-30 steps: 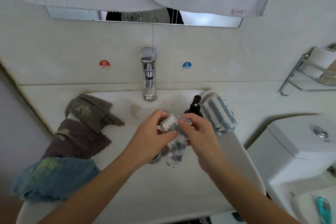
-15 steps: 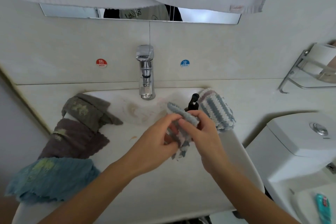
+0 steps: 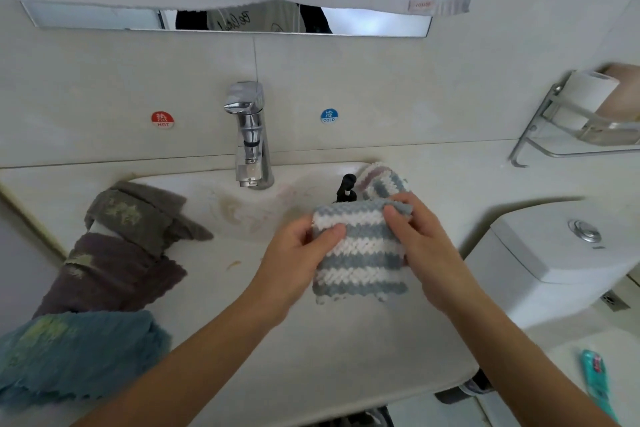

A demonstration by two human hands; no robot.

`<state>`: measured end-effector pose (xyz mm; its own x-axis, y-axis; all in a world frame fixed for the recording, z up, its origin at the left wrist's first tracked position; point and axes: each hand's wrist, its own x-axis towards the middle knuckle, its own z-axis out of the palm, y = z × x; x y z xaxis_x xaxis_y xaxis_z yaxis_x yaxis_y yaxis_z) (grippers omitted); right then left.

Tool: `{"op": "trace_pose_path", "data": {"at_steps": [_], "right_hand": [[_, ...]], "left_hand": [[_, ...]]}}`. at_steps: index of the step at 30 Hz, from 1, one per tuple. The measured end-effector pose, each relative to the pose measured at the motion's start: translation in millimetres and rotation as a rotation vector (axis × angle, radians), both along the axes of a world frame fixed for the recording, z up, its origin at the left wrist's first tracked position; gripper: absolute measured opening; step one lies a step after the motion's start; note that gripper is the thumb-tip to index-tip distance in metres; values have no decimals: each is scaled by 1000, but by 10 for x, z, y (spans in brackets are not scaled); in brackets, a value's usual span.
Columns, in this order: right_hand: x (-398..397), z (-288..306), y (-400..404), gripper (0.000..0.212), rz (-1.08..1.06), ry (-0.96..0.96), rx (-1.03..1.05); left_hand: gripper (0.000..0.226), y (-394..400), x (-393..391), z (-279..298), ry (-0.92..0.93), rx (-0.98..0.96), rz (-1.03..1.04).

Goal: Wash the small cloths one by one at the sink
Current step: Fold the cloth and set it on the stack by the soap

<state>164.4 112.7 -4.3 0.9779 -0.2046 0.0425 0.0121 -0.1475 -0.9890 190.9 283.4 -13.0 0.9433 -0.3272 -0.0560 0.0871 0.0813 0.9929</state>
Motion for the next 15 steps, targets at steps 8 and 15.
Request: {"op": "trace_pose_path", "data": {"at_steps": [8, 15], "right_hand": [[-72, -139, -402, 17, -177, 131, 268], [-41, -140, -769, 44, -98, 8, 207]], "left_hand": [[34, -418, 12, -82, 174, 56, -53], [64, -694, 21, -141, -57, 6, -62]]}}
